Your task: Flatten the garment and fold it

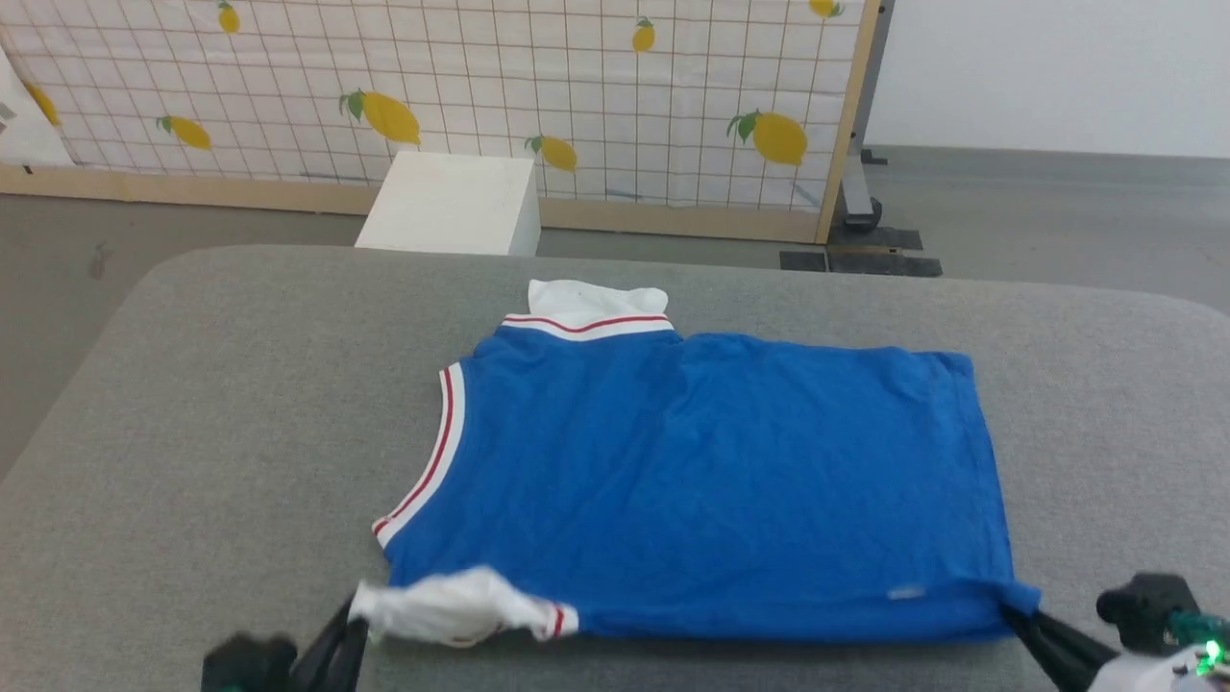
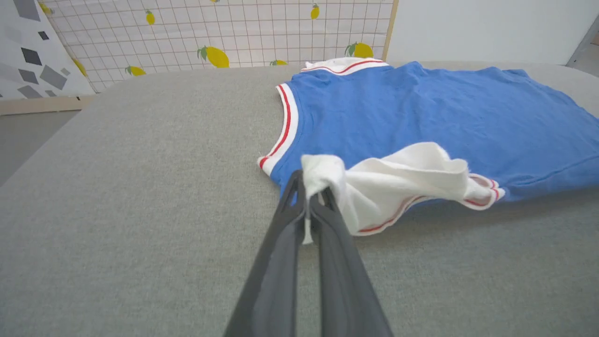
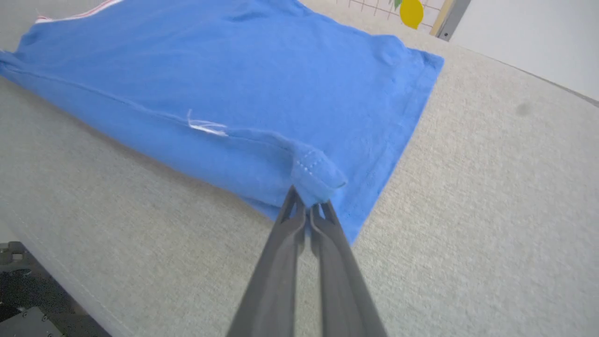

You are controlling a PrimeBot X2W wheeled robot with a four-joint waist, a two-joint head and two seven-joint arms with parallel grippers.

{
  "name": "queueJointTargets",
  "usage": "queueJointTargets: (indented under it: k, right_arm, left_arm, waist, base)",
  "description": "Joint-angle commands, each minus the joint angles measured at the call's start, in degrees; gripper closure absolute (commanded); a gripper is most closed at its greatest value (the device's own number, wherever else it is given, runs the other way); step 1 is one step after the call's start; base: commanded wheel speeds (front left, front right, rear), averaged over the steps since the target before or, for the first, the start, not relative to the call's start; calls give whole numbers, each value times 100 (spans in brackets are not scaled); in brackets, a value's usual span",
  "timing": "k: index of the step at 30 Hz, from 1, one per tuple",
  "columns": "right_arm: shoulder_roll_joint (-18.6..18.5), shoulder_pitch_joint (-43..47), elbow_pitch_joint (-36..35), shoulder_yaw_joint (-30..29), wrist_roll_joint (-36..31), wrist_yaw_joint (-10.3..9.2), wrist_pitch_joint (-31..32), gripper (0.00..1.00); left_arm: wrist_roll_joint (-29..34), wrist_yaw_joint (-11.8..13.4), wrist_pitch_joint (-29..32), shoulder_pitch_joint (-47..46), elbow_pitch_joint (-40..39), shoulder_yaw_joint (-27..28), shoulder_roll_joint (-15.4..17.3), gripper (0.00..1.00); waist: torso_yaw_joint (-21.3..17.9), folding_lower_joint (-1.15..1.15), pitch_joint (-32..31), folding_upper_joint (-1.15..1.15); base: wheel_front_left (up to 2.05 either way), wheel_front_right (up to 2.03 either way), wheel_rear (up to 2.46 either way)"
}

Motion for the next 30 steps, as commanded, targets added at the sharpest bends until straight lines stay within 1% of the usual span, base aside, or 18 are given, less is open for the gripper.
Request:
queueJointTargets:
  k: [1, 5, 8, 12, 16, 22, 26, 30]
  right_arm:
    - [68, -171, -92, -74, -56, -8, 62, 100]
    - [144, -508, -155, -183, -150, -8, 258, 100]
    - [186, -828, -131, -254, -162, -8, 455, 100]
    - [162, -1228, 17, -249, -128, -8, 691, 100]
    - [153, -1683, 235, -151, -162, -8, 795, 100]
    - [261, -2295, 684, 126, -241, -8, 1043, 100]
    - [286, -2576, 961, 333, -255, -8, 1143, 100]
    - [324, -2738, 1126, 485, -187, -8, 1101, 100]
  left_arm:
    - [65, -58, -41, -317, 80, -28, 30, 100]
    - [160, -250, -131, -1160, 512, -117, 96, 100]
    - [248, -399, -164, -1850, 908, -282, 167, 100]
    - [347, -502, -184, -2745, 1488, -519, 193, 100]
    - [418, -549, -269, -3562, 2163, -711, 181, 100]
    - [388, -579, -387, -4478, 3361, -949, 95, 100]
    - [403, -589, -450, -4831, 4112, -1245, 30, 100]
    - [291, -592, -494, -4972, 4740, -1639, 2, 100]
  waist:
    - [-29, 1, 96, 0]
    - [-86, 1, 333, 0]
    - [-132, 1, 640, 0]
    - [-174, 1, 1028, 0]
    - [-250, 1, 1425, 0]
    - [-357, 1, 1951, 0]
    - [-415, 1, 2175, 0]
    - [-454, 1, 2240, 0]
  base:
    - [0, 0, 0]
    - [0, 0, 0]
    - [0, 0, 0]
    - [0, 0, 0]
    - [0, 0, 0]
    - [0, 0, 0]
    - [0, 0, 0]
    - [0, 0, 0]
